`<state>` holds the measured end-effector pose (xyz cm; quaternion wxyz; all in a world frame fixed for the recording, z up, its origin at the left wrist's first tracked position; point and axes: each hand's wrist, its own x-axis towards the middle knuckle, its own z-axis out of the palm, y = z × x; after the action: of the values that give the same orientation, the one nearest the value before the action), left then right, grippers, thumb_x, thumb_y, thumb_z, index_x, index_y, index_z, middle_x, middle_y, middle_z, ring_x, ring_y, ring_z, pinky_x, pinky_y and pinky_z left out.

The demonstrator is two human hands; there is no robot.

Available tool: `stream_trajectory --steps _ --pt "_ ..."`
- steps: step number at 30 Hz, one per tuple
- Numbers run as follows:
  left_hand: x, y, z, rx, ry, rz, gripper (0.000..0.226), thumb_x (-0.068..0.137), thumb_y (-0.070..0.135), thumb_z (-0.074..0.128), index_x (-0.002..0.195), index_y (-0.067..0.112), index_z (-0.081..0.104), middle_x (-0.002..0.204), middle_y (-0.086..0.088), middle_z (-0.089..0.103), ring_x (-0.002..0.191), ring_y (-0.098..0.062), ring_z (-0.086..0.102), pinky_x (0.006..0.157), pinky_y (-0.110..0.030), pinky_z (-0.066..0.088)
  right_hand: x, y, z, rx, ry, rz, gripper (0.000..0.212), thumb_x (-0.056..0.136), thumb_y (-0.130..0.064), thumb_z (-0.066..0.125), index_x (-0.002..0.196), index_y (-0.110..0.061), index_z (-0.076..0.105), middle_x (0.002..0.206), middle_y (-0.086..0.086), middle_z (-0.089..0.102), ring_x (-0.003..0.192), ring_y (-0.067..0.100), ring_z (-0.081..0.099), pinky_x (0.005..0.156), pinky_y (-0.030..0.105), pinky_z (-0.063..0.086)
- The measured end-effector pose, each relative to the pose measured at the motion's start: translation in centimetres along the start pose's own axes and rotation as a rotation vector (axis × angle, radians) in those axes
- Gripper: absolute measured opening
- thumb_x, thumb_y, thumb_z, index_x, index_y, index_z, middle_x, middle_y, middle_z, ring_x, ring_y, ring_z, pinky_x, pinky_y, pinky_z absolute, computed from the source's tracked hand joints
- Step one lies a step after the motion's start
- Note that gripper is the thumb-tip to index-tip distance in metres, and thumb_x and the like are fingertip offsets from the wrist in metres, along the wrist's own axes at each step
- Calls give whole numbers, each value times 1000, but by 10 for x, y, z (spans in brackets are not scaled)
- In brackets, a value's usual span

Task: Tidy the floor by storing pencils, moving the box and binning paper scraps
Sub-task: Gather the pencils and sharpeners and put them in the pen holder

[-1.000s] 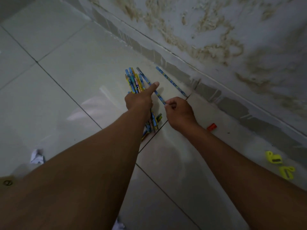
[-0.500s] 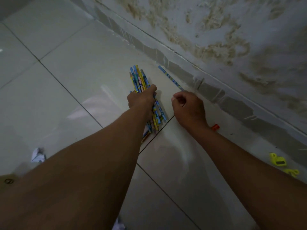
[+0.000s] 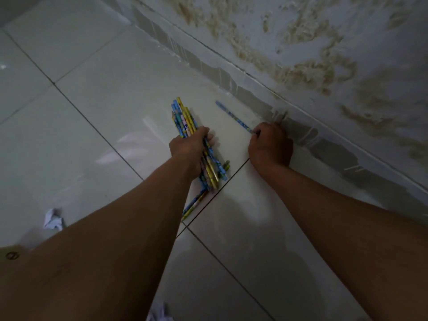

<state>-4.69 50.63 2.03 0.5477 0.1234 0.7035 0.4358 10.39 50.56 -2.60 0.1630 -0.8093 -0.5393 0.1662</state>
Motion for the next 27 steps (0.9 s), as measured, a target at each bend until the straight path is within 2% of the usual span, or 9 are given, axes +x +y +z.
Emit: stream_trajectory --steps 2,5,9,13,18,20,23,24,27 --pt "0 -3 1 -29 -16 -6 13 88 8 70 78 3 65 65 -8 67 49 -12 64 53 -21 58 -5 -1 1 -5 -13 14 18 93 -18 48 100 -22 64 113 7 57 111 31 53 93 42 38" --pt "1 -8 2 -11 4 5 18 89 13 71 76 5 63 63 -6 62 47 -12 58 51 -22 54 -15 -2 -1 58 -21 55 14 94 -22 48 96 -24 62 112 7 58 109 30 54 93 40 38" --pt "-2 -10 7 2 57 32 26 85 21 77 75 5 59 58 -6 57 45 -16 52 48 -24 50 -33 -12 -7 271 -56 61 9 91 -25 54 83 -28 57 98 1 67 94 25 62 86 40 51" --pt "-11 -8 4 21 67 -5 45 65 42 89 66 6 62 47 -4 59 38 -15 54 50 -25 54 -57 -24 -12 477 -59 36 10 86 -26 63 76 -27 62 73 -11 63 77 15 65 73 31 54" --pt "-20 -11 -7 55 84 -60 60 48 54 93 73 7 64 59 -7 66 46 -19 61 52 -26 54 -81 -30 -16 514 -140 -42 8 85 -27 64 78 -26 67 69 -13 63 73 11 65 71 28 55" --pt "-22 -13 -12 67 94 -61 61 48 53 93 75 9 61 62 -9 67 50 -21 65 53 -29 56 -88 -30 -16 503 -168 -58 8 84 -25 64 77 -26 67 68 -14 63 71 9 65 69 26 54" --pt "-19 -14 -23 80 94 -47 60 57 43 93 93 6 61 90 -15 70 79 -29 70 75 -41 61 -98 -30 -15 506 -205 -73 9 83 -24 66 76 -29 67 66 -16 63 68 5 64 66 22 52" --pt "-19 -14 -28 77 97 -46 61 61 38 92 101 4 62 94 -15 70 81 -29 69 77 -42 60 -101 -31 -14 516 -212 -91 9 83 -24 66 76 -30 68 65 -17 63 67 2 64 64 19 50" --pt "-17 -13 -44 85 112 -40 48 68 32 89 98 5 64 80 -9 69 68 -24 67 58 -31 57 -108 -33 -9 509 -199 -170 8 85 -22 65 81 -26 71 69 -15 64 67 1 62 63 16 45"
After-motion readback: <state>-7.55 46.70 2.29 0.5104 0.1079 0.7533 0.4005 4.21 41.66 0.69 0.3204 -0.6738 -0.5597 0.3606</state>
